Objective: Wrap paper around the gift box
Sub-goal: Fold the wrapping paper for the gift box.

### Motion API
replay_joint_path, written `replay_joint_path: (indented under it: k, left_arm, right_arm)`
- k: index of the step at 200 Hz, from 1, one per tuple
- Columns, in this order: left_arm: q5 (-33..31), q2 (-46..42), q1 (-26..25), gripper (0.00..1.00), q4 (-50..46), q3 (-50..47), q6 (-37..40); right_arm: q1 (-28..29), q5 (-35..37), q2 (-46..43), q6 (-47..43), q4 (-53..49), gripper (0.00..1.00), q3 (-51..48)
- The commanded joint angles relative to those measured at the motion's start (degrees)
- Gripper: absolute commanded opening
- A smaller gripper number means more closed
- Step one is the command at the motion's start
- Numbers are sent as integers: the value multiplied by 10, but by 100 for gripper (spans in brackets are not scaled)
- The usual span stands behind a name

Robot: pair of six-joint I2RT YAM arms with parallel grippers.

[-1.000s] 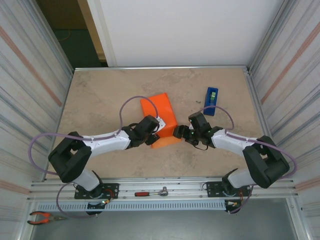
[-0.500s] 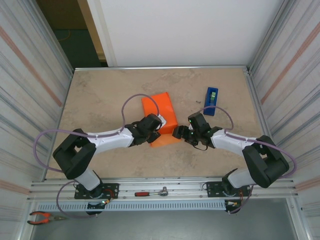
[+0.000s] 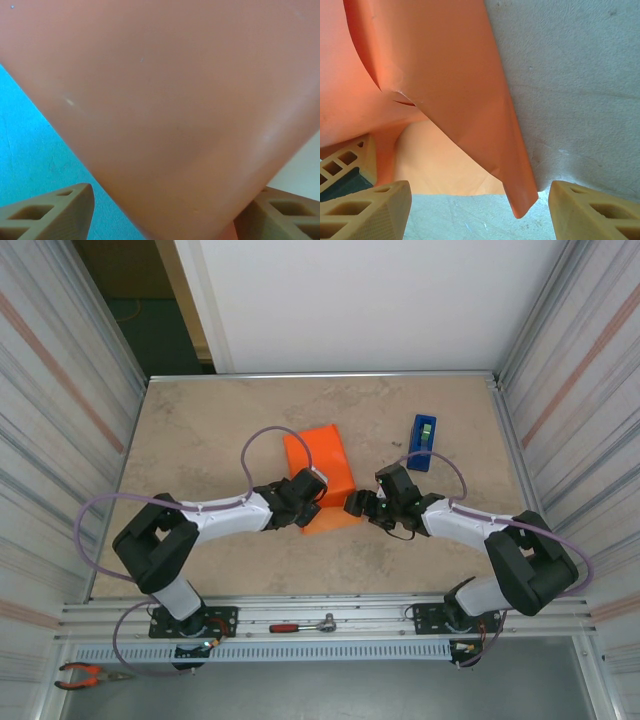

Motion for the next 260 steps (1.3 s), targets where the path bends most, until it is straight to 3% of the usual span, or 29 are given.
replay_joint_path:
  k: [1,260]
  left_arm:
    - [-17,2,-6,72,-8,0,-26]
    - [-47,-3,-17,65,39,-27,-24]
  right_arm:
    - [-1,-7,5,-12,6,71,-2]
    - [9,21,35,-11,-1,68,-3]
